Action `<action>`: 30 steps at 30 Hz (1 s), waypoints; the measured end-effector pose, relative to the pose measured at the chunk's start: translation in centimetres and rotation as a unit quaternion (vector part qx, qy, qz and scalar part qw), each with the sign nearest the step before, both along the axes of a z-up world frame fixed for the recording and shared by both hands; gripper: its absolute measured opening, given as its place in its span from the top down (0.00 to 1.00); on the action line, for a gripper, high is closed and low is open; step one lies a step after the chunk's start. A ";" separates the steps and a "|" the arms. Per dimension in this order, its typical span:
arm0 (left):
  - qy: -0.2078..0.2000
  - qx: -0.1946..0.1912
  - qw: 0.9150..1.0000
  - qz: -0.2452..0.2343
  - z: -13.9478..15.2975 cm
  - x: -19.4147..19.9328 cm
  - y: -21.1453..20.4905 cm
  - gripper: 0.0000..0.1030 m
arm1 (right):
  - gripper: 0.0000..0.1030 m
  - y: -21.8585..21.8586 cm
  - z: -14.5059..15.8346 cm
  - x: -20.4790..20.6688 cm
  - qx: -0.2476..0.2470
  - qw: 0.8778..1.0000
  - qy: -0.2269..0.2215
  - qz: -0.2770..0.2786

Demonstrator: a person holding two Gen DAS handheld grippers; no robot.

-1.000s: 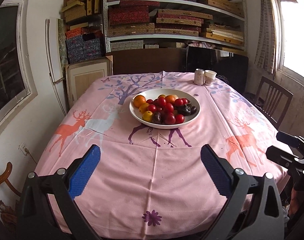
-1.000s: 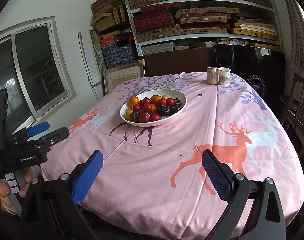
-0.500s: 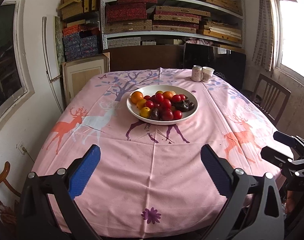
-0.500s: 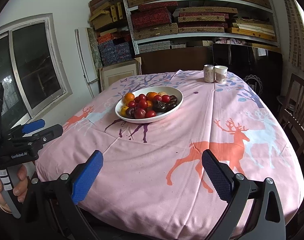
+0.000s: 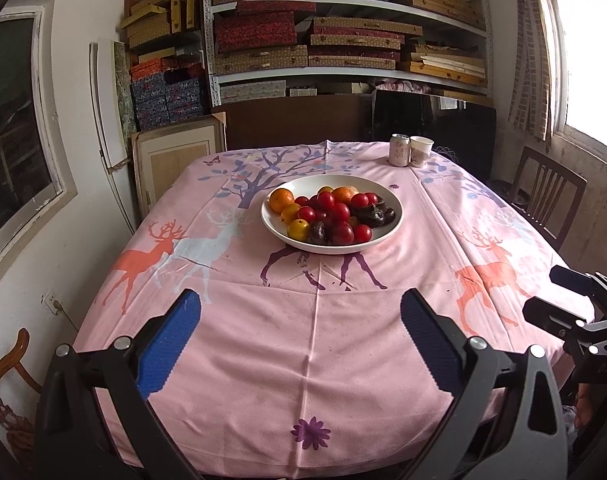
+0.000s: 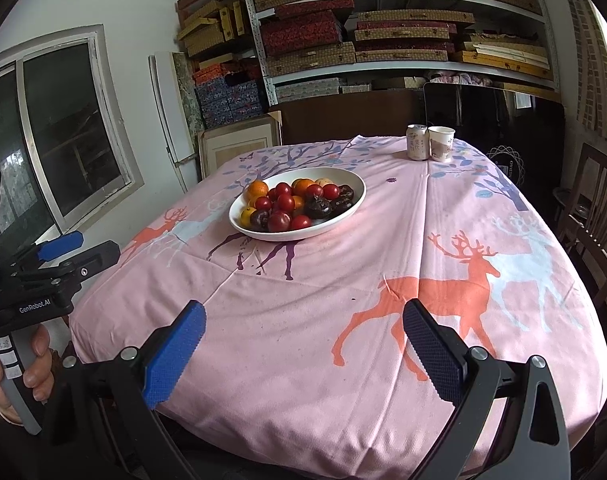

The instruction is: Organize fruits

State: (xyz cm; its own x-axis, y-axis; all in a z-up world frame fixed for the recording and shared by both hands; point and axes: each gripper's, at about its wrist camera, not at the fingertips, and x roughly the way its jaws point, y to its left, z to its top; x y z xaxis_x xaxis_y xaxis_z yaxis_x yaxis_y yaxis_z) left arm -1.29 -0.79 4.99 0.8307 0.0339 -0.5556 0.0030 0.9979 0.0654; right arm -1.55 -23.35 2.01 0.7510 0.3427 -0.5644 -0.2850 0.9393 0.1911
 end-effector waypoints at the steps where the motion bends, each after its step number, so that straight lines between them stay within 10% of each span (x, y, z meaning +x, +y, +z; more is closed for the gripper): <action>1: 0.000 0.000 1.000 0.001 0.0 0.0 0.0 0.05 | 0.03 0.0 0.0 -0.1 0.000 1.000 0.000 0.000; 30: 0.001 -0.002 1.000 0.006 -0.1 -0.1 0.4 0.05 | 0.03 0.6 -0.4 -0.2 -0.004 1.000 0.006 0.005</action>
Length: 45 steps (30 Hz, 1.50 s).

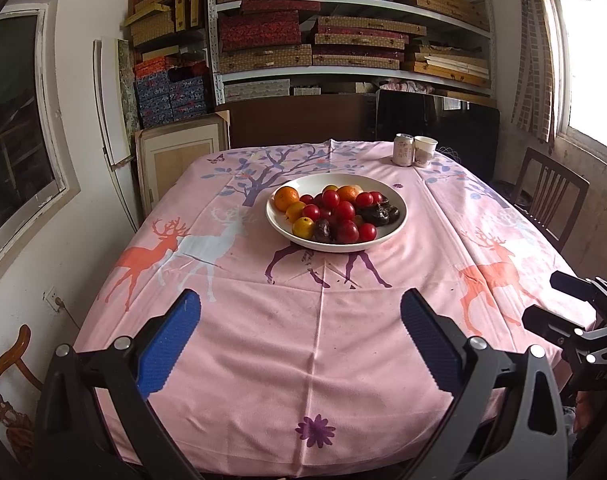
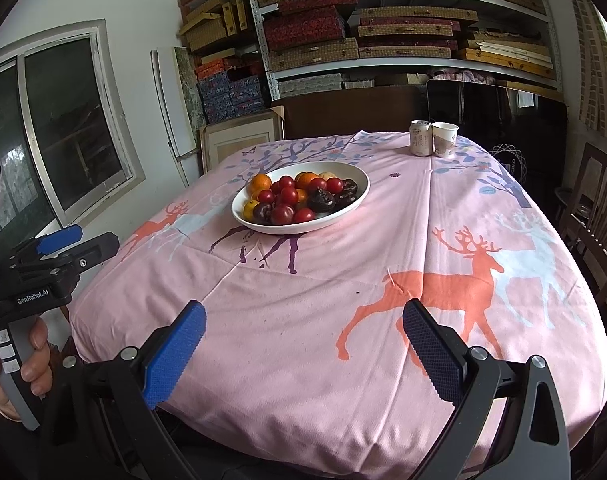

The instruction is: Organize fruits

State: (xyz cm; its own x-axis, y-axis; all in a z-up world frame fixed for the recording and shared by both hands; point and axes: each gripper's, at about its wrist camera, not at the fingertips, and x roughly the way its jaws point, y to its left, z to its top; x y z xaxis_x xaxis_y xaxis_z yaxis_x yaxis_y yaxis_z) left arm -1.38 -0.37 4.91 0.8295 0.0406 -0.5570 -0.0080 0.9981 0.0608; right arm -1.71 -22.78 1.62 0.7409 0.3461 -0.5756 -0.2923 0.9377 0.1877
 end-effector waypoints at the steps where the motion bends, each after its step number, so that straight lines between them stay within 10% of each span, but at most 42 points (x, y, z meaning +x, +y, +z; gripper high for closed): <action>1: 0.000 0.001 1.000 0.000 0.0 0.0 0.0 0.05 | 0.03 0.0 0.0 0.0 0.000 1.000 0.000 0.000; 45: 0.002 -0.001 1.000 0.000 -0.1 0.0 0.4 0.05 | 0.03 -0.3 0.0 0.1 -0.002 1.000 0.004 0.003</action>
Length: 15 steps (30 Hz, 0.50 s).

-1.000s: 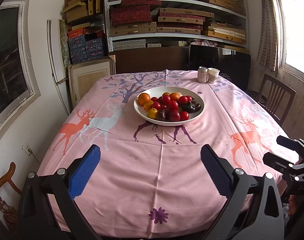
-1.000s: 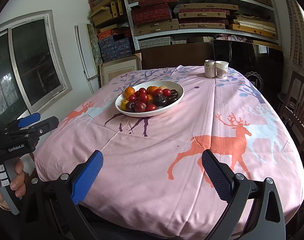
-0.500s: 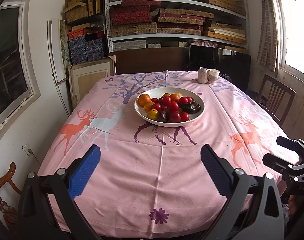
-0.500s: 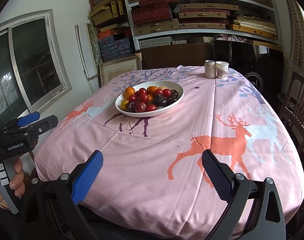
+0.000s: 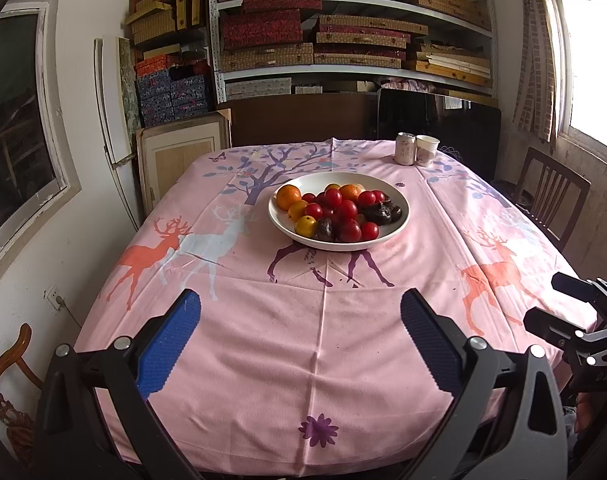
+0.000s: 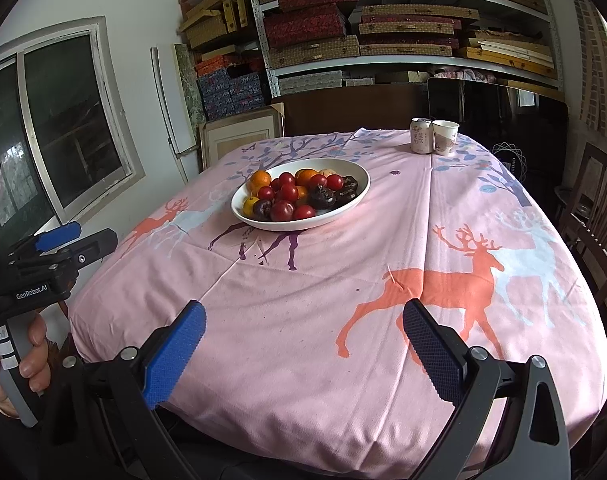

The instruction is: Organize fruits

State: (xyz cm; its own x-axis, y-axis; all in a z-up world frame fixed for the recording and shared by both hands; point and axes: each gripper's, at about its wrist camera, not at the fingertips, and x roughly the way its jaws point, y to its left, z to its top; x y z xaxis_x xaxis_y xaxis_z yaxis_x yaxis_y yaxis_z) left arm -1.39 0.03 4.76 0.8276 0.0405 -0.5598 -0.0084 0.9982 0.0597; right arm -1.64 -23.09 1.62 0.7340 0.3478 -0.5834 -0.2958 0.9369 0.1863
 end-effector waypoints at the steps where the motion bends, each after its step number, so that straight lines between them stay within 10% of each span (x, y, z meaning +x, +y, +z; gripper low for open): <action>1: 0.000 0.000 1.000 0.000 0.0 0.0 -0.1 0.05 | 0.03 0.0 0.0 0.0 0.000 1.000 0.000 0.000; 15: 0.000 0.001 1.000 0.000 0.0 0.0 0.0 0.05 | 0.03 0.0 0.0 0.1 0.000 1.000 0.001 0.000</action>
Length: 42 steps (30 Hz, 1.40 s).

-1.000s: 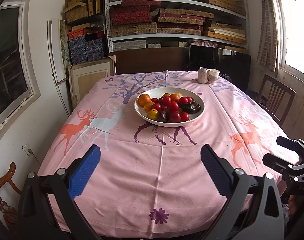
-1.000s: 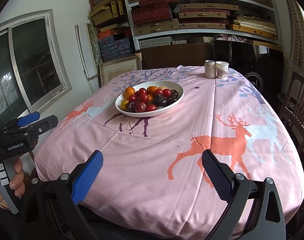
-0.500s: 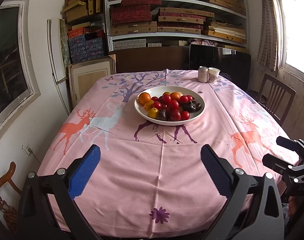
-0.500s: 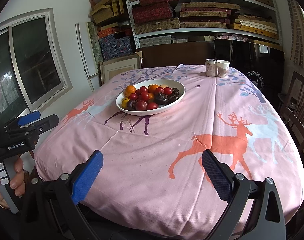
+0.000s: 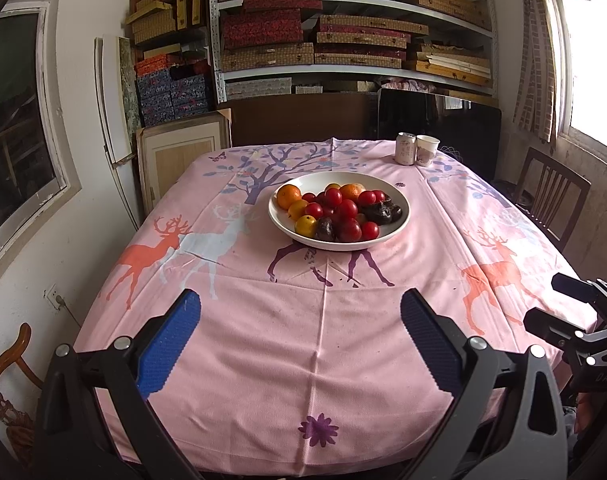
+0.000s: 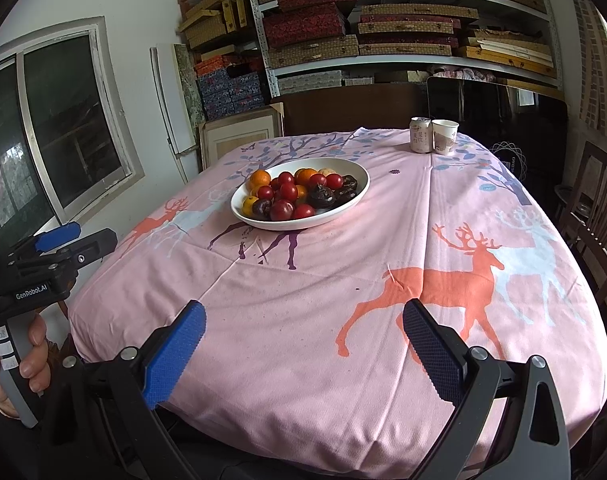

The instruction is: Organize fruits

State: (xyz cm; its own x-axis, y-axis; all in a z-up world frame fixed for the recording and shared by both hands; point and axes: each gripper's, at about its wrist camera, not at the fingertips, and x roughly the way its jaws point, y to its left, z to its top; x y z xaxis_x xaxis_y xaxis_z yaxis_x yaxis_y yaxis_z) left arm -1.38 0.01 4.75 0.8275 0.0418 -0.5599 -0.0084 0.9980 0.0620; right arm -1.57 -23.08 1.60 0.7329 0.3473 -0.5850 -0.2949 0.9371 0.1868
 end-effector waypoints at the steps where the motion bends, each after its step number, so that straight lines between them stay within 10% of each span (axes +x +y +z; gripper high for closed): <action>1: 0.000 0.000 1.000 0.000 0.0 0.0 0.0 0.05 | 0.03 0.0 0.0 0.0 0.000 1.000 0.000 0.000; 42: -0.003 -0.013 1.000 0.015 0.0 0.0 0.8 0.05 | 0.03 0.2 -0.1 0.0 -0.003 1.000 0.002 0.002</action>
State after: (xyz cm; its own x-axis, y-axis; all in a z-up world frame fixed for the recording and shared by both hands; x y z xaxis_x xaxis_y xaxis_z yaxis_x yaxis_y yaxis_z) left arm -1.42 0.77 4.76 0.8294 0.0513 -0.5563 -0.0381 0.9986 0.0353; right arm -1.61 -22.85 1.53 0.7298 0.3468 -0.5891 -0.2975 0.9370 0.1831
